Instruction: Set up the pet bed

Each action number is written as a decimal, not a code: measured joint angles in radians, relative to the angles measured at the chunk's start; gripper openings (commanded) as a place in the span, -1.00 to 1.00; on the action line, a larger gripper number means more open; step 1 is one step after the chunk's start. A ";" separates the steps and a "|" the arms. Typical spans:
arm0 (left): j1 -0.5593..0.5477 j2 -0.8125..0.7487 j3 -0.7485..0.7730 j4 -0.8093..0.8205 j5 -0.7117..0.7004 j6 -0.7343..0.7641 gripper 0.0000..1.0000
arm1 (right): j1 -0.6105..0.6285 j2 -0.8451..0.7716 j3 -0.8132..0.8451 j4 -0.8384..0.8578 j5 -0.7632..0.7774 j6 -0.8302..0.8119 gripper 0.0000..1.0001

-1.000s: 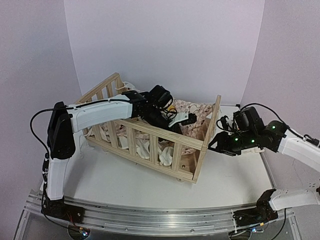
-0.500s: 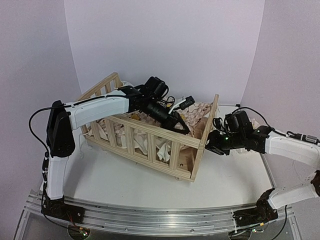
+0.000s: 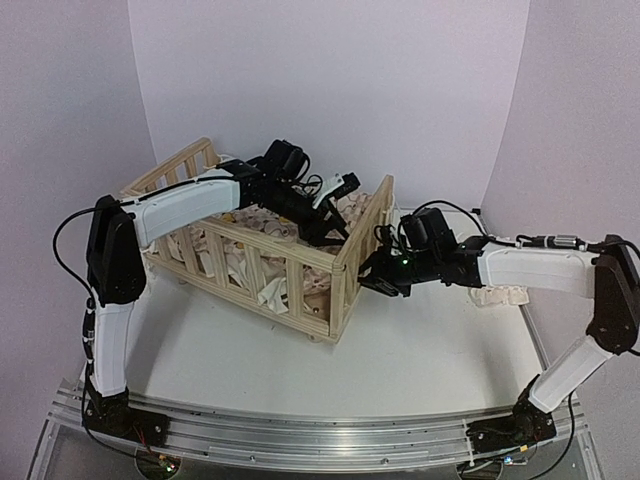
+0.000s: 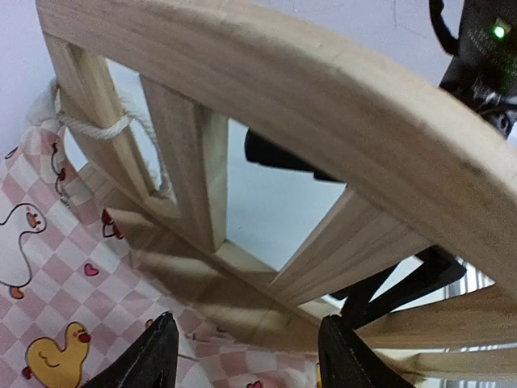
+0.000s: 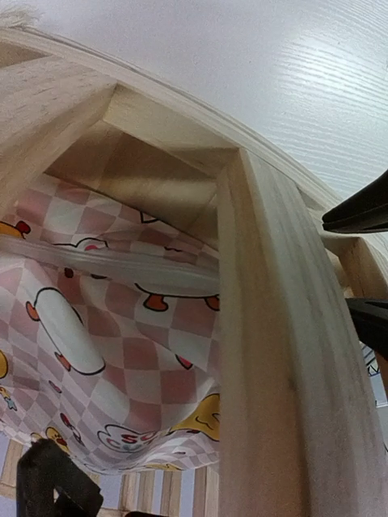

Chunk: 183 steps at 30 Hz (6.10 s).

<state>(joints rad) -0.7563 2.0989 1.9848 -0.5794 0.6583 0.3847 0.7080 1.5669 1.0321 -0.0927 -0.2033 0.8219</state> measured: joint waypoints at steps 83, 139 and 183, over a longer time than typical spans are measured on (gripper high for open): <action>-0.024 -0.132 -0.153 -0.231 0.088 -0.006 0.06 | 0.119 -0.378 -0.304 0.111 -0.022 -0.276 -0.50; 0.016 -0.487 -0.263 -0.579 -0.121 0.480 -1.00 | 0.556 -0.258 -0.402 0.507 0.760 -0.908 -0.37; -0.008 -0.334 -0.073 -0.629 -0.122 0.317 -1.00 | 0.375 -0.034 -0.255 0.445 0.661 -0.986 -0.99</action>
<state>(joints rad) -0.7647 1.7649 1.9114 -1.2082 0.5358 0.7015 1.0831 1.5333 0.7769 0.3521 0.4581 -0.1636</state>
